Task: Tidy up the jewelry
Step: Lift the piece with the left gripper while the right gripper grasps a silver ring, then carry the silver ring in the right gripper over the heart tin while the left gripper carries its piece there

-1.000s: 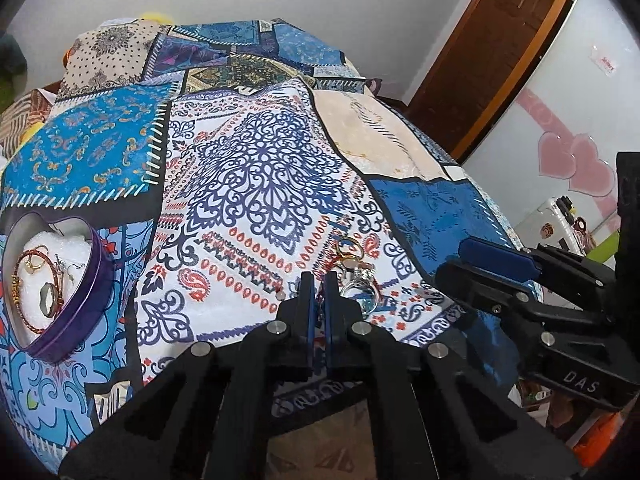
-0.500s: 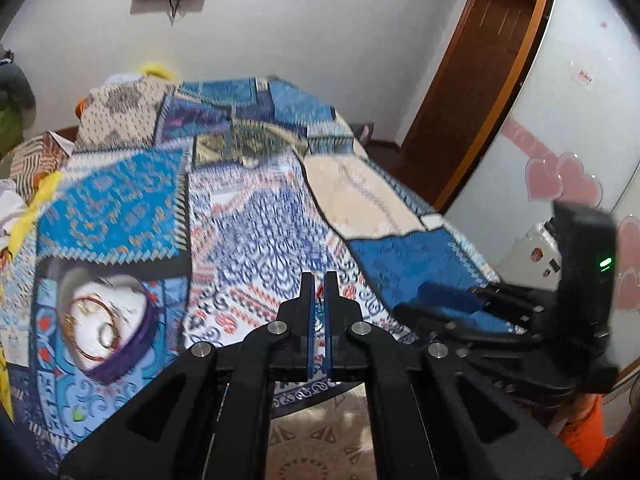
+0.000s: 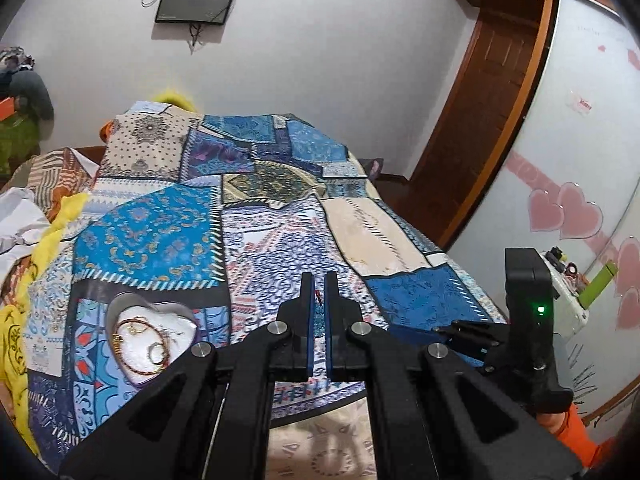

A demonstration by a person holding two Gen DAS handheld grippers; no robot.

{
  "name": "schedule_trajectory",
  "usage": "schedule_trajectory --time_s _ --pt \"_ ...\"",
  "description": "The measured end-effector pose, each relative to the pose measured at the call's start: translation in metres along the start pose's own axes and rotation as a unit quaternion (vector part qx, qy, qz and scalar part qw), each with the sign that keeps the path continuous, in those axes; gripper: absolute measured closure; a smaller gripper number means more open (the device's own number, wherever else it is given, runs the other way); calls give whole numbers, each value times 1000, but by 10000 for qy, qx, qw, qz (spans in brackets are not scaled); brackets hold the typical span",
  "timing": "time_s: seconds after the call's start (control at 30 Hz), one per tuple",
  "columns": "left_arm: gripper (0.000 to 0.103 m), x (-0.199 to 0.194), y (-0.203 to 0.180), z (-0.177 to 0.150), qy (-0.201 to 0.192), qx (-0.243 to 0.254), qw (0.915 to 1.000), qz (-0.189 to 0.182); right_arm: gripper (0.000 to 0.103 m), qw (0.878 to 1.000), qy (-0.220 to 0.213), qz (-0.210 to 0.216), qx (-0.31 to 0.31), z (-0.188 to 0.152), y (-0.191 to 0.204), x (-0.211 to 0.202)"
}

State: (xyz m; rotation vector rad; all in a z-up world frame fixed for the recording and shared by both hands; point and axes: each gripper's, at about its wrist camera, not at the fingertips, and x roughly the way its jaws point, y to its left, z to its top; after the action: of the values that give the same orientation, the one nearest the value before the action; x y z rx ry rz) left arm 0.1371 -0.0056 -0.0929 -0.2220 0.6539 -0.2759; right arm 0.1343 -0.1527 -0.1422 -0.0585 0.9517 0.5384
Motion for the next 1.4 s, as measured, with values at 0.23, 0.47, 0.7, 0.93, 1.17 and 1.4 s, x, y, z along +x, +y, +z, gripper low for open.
schedule_trajectory --time_s 0.23,0.47,0.7,0.93,1.17,1.4 --pt "101 6 17 -12 170 -190 9997 54 69 9987 236 415 -166 -3 17 15" --pt "101 8 28 -21 259 -339 9991 31 69 9995 255 104 -146 3 19 26" --pt "101 5 34 -23 251 -396 9989 48 89 9997 127 -47 -183 6 21 31" --pt "101 -2 39 -20 168 -444 9988 86 90 9998 29 -39 -181 5 21 25" --pt "101 -20 39 -14 -25 -427 9989 168 90 9995 -196 4 -234 11 29 7" --pt "101 -44 45 -9 -276 -403 9982 342 90 9982 -475 94 -349 21 48 -9"
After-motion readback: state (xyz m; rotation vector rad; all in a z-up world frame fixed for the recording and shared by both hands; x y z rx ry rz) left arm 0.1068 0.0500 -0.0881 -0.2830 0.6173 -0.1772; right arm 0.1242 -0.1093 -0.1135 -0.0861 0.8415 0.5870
